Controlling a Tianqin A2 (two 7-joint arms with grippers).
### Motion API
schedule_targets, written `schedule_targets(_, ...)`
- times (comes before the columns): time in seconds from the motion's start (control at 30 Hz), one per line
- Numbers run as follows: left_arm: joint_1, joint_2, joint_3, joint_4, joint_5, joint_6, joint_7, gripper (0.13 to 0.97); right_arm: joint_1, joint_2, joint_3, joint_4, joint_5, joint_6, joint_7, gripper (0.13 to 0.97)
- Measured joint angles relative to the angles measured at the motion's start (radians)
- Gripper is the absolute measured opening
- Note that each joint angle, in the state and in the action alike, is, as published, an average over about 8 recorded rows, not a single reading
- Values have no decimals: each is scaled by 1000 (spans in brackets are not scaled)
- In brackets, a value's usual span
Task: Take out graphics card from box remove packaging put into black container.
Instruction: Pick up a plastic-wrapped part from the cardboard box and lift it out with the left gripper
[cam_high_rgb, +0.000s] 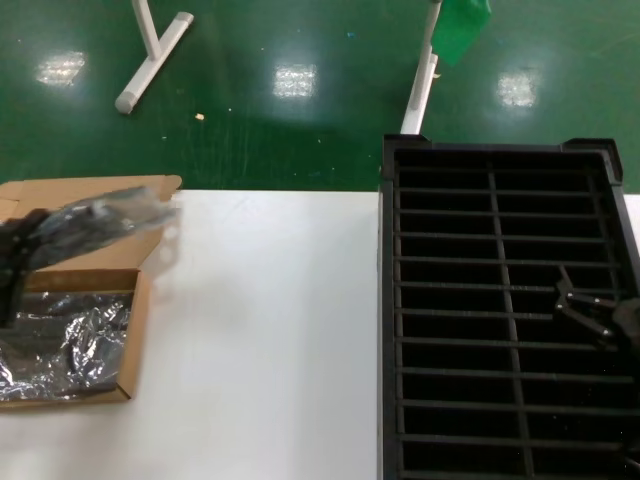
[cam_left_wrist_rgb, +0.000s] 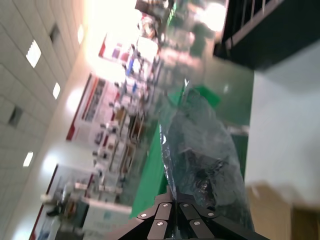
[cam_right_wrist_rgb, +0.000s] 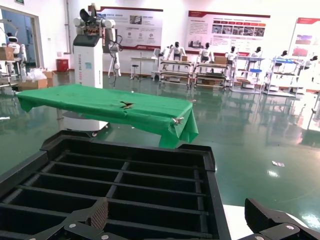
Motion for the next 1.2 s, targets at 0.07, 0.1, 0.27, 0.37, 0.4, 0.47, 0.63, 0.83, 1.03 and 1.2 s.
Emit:
schedule_targets(0.07,2,1,16,-28,-3,13,-28,142,0,0,1,0,0,0,0,966)
schedule_targets(0.1,1,1,26,-42,-4,19,-44,142,0,-2,3,0,0,-2,-1,966)
schedule_targets(0.27,-17,-1,94,-99,-1,47,-117,142,0,-24,51,7,10,-33,-16,966)
schedule_targets(0.37,-43,-7,143,-124,6,61,-157,142,-6,-37,101,20,31,-75,-28,966)
schedule_targets(0.4,-53,-9,159,-131,10,66,-169,142,-10,-38,118,26,41,-94,-31,966)
schedule_targets(0.47,-74,-15,192,-145,18,73,-192,142,-20,-35,151,39,67,-138,-36,966)
schedule_targets(0.63,-124,-31,266,-178,40,87,-239,142,-57,-1,228,66,154,-290,-49,966)
schedule_targets(0.83,-158,-49,333,-207,55,120,-267,142,-112,56,303,68,257,-497,-89,966)
schedule_targets(1.03,-167,-74,367,-231,56,155,-279,142,-180,89,350,77,315,-645,-157,963)
schedule_targets(1.2,-149,-103,361,-260,47,174,-295,142,-229,115,365,87,350,-724,-174,957)
